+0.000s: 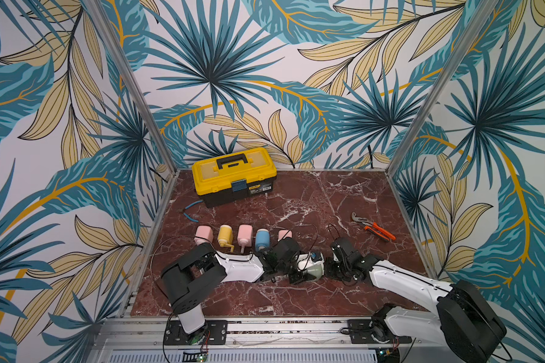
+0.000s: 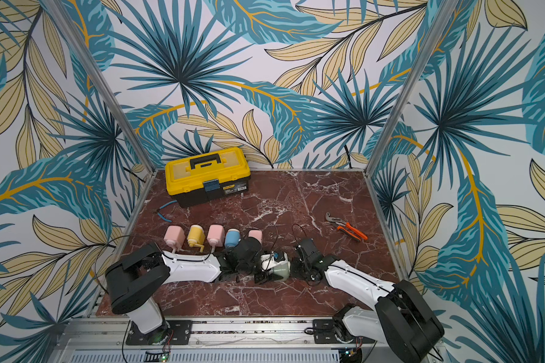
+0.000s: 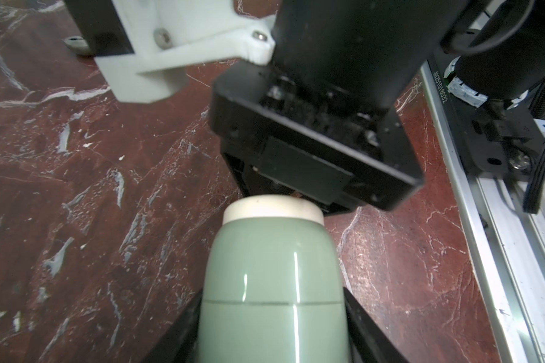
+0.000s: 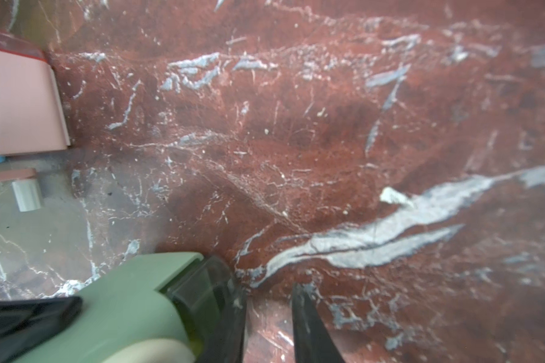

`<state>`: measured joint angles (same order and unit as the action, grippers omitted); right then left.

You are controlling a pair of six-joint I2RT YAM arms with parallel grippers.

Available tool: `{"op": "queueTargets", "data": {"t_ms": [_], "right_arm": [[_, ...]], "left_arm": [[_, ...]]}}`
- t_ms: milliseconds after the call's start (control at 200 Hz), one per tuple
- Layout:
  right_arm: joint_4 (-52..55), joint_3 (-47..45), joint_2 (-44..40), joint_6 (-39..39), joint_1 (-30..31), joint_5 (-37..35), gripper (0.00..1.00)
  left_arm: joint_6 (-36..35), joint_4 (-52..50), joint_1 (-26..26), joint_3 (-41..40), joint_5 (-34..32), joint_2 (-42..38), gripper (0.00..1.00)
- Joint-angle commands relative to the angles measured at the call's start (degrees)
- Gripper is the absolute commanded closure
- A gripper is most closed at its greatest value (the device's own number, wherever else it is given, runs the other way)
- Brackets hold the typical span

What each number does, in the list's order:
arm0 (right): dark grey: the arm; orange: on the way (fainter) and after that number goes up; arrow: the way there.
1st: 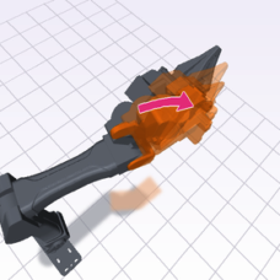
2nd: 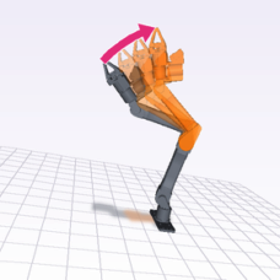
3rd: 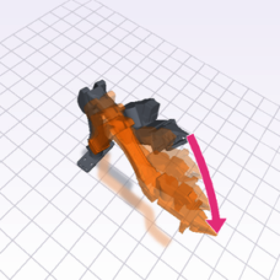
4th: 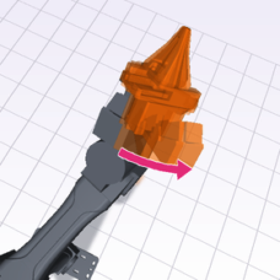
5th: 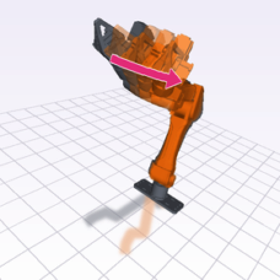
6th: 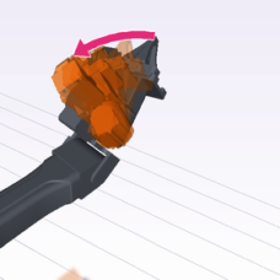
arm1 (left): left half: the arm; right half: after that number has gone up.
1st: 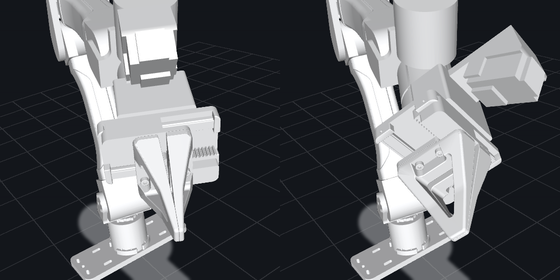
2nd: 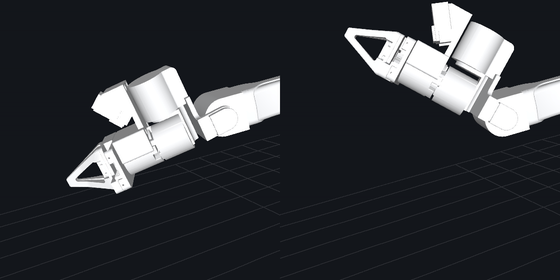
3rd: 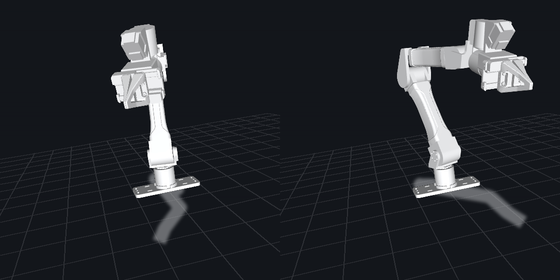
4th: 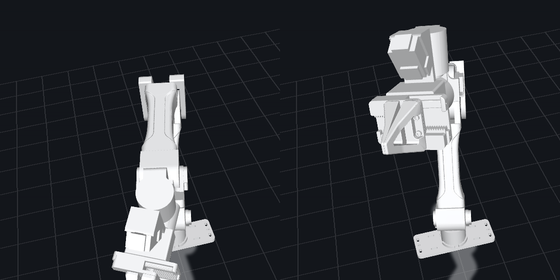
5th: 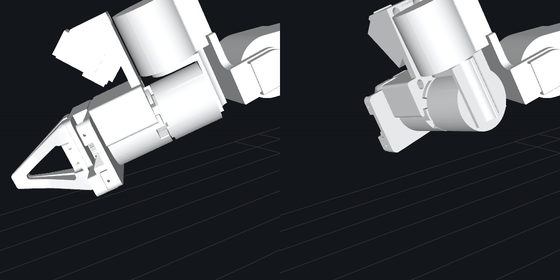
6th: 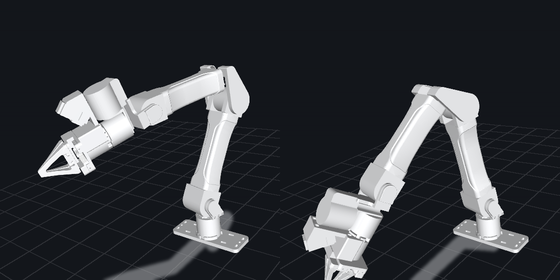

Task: Put the tray back into the pencil sharpener
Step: Close the container of the pencil sharpener, then pick up the pencil sharpener from the center of the board.

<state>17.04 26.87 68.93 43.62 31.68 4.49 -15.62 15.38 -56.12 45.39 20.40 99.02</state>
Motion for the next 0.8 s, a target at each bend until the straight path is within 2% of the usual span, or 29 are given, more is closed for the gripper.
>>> {"op": "queueTargets", "data": {"t_ms": [0, 155, 245, 346, 466, 566, 691, 796], "right_arm": [[-3.4, -2.9, -2.1, 3.2, -0.2, 5.5, 0.72], [-0.8, -4.1, -3.6, 3.8, -2.2, 3.6, 0.72], [-1.2, -4.7, -2.9, 4.2, -3.5, 4.8, 0.72], [-6.9, -5.6, -1.7, 4.8, -3.8, 9.2, 0.72], [-15.3, -6.7, 2.0, 5.9, -4.3, 19.2, 0.72], [-19.9, -7.6, 4.7, 7.7, -5.0, 24.0, 0.72], [-20.0, -8.5, 3.4, 8.7, -6.8, 23.6, 0.72], [-9.9, -6.5, -0.6, 6.0, -8.6, 17.3, 0.67]], "left_arm": [[0.5, -0.5, -0.7, 1.5, -2.0, 1.7, 0.55], [1.4, -0.5, -0.7, 1.6, -2.6, 1.9, 0.56], [2.0, -0.5, -0.7, 1.6, -2.6, 2.1, 0.56], [3.2, -0.5, -0.7, 1.6, -2.8, 2.0, 0.56], [4.2, -0.4, -0.7, 2.1, -2.6, 2.3, 0.57], [4.7, -0.3, -0.7, 2.5, -2.8, 2.6, 0.57], [5.8, -0.3, -0.7, 3.0, -3.4, 2.4, 0.57], [6.4, -0.3, -0.7, 3.2, -3.7, 2.2, 0.59]]}}
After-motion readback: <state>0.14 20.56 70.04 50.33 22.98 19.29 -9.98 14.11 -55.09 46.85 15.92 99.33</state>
